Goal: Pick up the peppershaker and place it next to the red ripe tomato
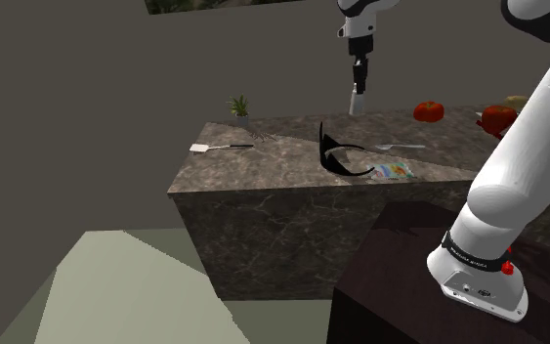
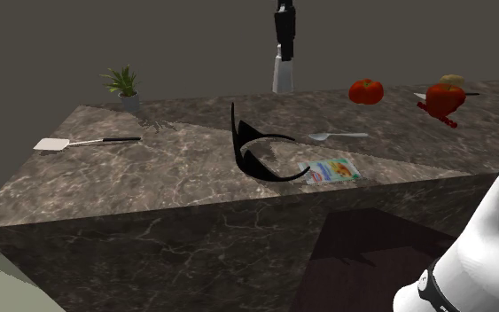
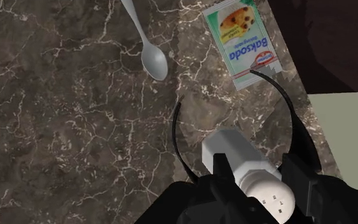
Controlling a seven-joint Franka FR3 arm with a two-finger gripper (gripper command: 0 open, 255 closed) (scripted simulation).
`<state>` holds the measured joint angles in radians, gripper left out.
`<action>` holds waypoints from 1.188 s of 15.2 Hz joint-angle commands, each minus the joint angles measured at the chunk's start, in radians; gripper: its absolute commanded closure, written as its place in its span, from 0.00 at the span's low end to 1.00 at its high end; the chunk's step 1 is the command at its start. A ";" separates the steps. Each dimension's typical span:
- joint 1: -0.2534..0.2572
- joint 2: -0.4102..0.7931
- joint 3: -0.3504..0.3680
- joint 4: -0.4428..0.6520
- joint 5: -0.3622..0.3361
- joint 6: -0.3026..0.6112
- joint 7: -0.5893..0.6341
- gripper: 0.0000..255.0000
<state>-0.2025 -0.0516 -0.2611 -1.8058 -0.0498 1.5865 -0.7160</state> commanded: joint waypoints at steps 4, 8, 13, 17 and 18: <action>-0.056 0.012 -0.062 0.011 -0.019 0.007 -0.117 1.00; -0.104 0.043 -0.113 0.045 -0.026 0.008 -0.216 1.00; -0.168 0.107 -0.175 0.115 -0.019 0.007 -0.346 1.00; -0.228 0.179 -0.220 0.195 0.002 0.001 -0.452 1.00; -0.244 0.201 -0.230 0.219 0.010 -0.002 -0.479 1.00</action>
<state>-0.4323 0.1309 -0.4817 -1.6084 -0.0460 1.5878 -1.1689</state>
